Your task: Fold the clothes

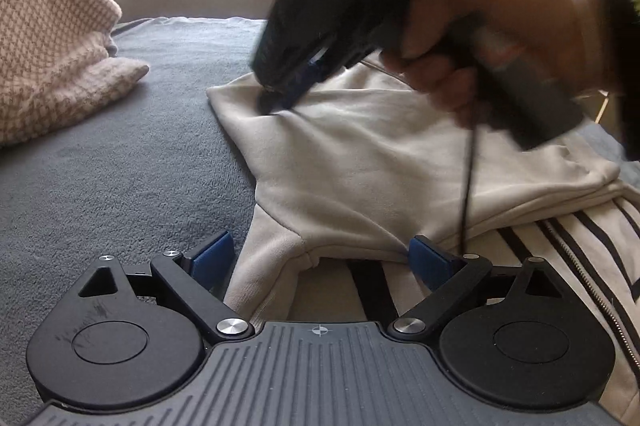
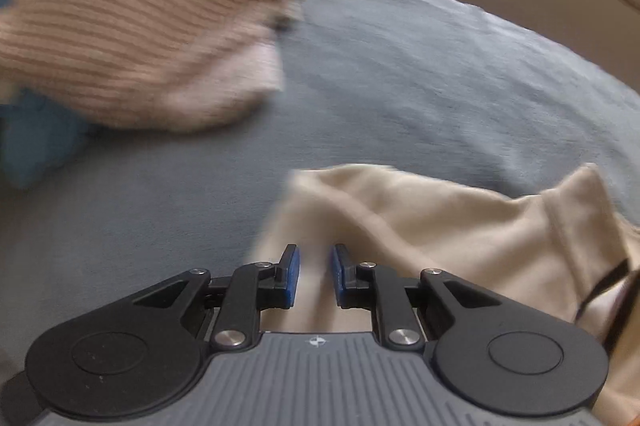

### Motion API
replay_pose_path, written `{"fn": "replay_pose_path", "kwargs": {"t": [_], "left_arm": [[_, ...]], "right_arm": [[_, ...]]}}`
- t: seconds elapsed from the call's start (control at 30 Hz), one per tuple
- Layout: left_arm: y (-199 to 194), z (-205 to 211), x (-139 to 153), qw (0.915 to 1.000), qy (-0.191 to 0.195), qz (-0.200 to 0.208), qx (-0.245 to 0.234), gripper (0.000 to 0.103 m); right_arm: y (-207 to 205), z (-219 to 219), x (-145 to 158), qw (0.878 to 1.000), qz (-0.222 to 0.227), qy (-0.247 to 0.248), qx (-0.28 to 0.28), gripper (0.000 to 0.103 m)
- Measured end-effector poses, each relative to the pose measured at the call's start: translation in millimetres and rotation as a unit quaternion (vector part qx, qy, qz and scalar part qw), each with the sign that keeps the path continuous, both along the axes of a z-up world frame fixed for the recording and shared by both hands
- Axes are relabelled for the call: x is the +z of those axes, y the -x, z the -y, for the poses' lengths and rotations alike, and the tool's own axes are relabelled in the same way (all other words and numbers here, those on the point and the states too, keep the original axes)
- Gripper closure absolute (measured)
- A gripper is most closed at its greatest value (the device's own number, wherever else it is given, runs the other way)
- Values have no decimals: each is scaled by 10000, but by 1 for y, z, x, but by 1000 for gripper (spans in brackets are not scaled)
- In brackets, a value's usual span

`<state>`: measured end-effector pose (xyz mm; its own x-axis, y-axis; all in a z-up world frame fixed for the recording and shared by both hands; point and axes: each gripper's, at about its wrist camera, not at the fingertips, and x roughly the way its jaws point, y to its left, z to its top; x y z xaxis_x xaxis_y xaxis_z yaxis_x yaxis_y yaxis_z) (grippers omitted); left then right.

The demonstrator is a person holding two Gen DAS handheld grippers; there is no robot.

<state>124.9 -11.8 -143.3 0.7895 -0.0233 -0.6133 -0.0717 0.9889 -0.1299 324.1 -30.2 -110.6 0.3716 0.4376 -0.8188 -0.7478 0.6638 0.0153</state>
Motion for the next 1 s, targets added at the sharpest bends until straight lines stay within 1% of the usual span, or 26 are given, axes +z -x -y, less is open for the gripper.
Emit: {"fn": "replay_pose_path", "kwargs": {"t": [0.03, 0.07, 0.17, 0.23, 0.37, 0.4, 0.43, 0.47, 0.53, 0.6, 0.67, 0.7, 0.8, 0.93, 1.0], "left_arm": [[0, 0, 0, 10000, 9, 5, 1, 7], [0, -1, -1, 10000, 18, 10, 2, 7], [0, -1, -1, 10000, 21, 11, 2, 7], [0, 0, -1, 10000, 18, 7, 0, 7], [1, 2, -2, 10000, -36, 6, -2, 7], [1, 2, -2, 10000, -59, 8, -1, 6], [1, 3, -3, 10000, -79, 13, 1, 6], [1, 3, -3, 10000, -95, 20, 3, 6], [1, 4, -3, 9999, -124, 29, 7, 6], [1, 4, -3, 9999, -131, 17, 2, 6], [0, 3, -2, 9999, -101, -11, -13, 5], [-1, 2, -1, 10000, -69, -30, -24, 5], [-3, -2, 2, 9999, 57, -109, -66, 4], [-2, -16, 12, 9987, 432, -211, -154, 4], [2, -26, 22, 9980, 588, -202, -138, 4]], "right_arm": [[-7, 2, 0, 9998, -26, -122, -151, 92], [-14, 6, 1, 9992, -68, -274, -293, 92], [-10, 4, 15, 9975, -135, -693, -65, 91], [0, 0, 23, 9957, -219, -817, 374, 91], [3, -30, 6, 9968, -308, -378, 637, 91], [-4, -35, -3, 9978, -347, -299, 483, 92], [-12, -36, -10, 9984, -378, -354, 226, 93], [-19, -31, -12, 9975, -428, -564, -24, 93], [-27, -13, -7, 9914, -526, -978, -694, 92], [-26, 16, 3, 9821, -711, -1444, -979, 91], [-17, 47, 18, 9761, -727, -1690, -1155, 90], [-10, 63, 27, 9739, -711, -1780, -1218, 90], [21, 123, 56, 9606, -747, -2239, -1465, 90], [66, 203, 78, 9375, -861, -2740, -1967, 89], [86, 238, 81, 9214, -1049, -3004, -2233, 89]]}}
